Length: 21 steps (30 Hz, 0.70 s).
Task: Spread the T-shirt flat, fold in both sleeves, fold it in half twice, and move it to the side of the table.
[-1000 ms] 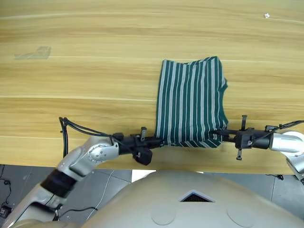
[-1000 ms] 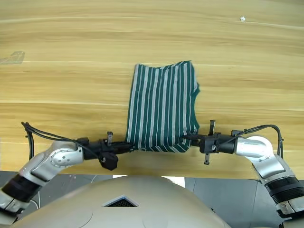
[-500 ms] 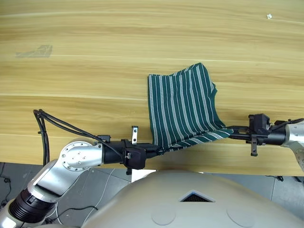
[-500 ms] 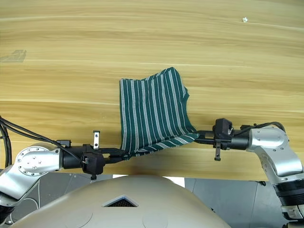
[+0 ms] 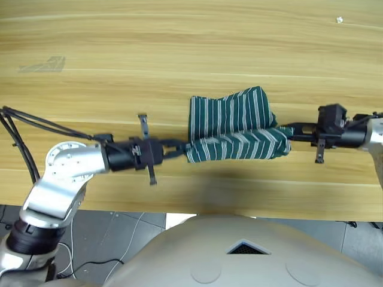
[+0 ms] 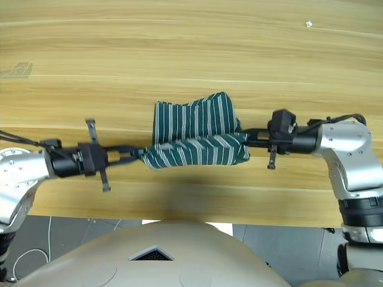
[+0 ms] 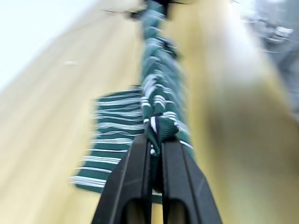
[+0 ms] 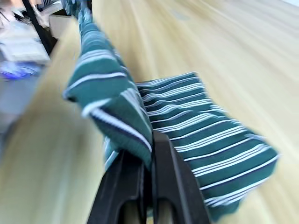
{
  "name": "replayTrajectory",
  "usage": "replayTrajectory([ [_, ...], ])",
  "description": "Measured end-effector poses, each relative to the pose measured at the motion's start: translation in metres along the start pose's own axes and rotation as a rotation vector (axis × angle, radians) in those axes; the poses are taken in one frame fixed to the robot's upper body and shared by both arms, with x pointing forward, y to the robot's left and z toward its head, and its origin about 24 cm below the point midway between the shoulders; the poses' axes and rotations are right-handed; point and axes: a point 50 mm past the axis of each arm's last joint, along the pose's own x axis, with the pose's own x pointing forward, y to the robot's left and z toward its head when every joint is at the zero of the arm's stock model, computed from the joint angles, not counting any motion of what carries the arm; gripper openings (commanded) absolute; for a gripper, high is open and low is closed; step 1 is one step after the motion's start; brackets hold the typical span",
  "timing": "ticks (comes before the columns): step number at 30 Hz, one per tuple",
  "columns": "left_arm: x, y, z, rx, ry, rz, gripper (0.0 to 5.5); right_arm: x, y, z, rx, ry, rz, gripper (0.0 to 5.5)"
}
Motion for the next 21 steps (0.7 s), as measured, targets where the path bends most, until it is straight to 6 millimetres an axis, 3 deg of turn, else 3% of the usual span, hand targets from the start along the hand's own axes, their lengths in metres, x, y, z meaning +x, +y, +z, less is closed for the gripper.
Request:
replayTrajectory([
  [7, 0.024, 0.043, -0.017, -0.001, 0.001, 0.171, 0.08, 0.017, -0.038, -0.002, -0.057, 0.028, -0.096, 0.00],
  [16, 0.063, 0.059, -0.045, -0.064, 0.027, 0.247, 0.08, 0.018, -0.062, -0.018, -0.070, 0.084, -0.198, 0.00],
  [18, 0.068, 0.066, -0.051, -0.068, 0.050, 0.297, 0.56, 0.022, -0.066, -0.021, -0.069, 0.086, -0.208, 0.00],
  [21, 0.069, 0.076, -0.061, -0.093, 0.079, 0.407, 1.03, 0.026, -0.070, -0.026, -0.053, 0.081, -0.246, 0.60],
])
